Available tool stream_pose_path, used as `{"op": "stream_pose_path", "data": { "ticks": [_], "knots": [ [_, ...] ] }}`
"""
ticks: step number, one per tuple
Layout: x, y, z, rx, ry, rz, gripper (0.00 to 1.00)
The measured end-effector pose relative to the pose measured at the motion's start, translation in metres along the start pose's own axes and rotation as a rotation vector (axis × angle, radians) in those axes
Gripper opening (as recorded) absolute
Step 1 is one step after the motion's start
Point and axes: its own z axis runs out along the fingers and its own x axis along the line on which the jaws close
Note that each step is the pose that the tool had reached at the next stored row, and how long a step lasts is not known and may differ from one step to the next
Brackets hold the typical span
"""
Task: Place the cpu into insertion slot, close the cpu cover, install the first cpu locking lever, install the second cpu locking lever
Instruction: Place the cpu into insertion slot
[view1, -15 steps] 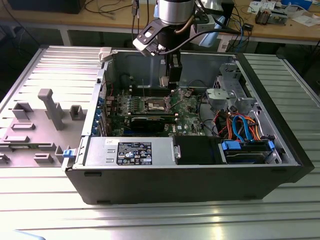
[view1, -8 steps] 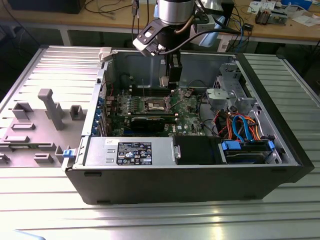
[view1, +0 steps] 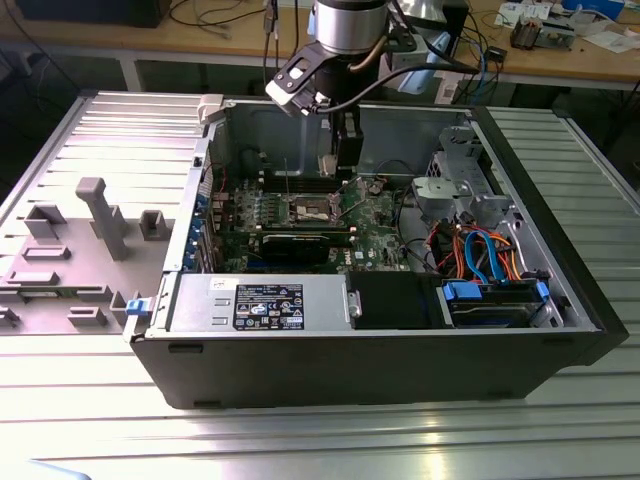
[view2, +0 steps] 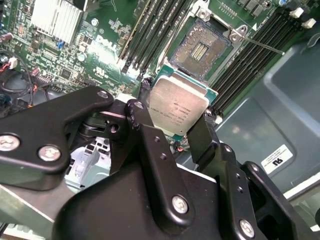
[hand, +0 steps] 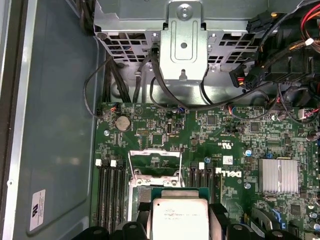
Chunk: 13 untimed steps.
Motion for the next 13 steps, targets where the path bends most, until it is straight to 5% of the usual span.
{"op": "stream_pose_path", "data": {
  "ticks": [13],
  "knots": [
    [0.0008,-0.003,0.0112,-0.0002,0.0001,0.0,0.54]
  ]
}}
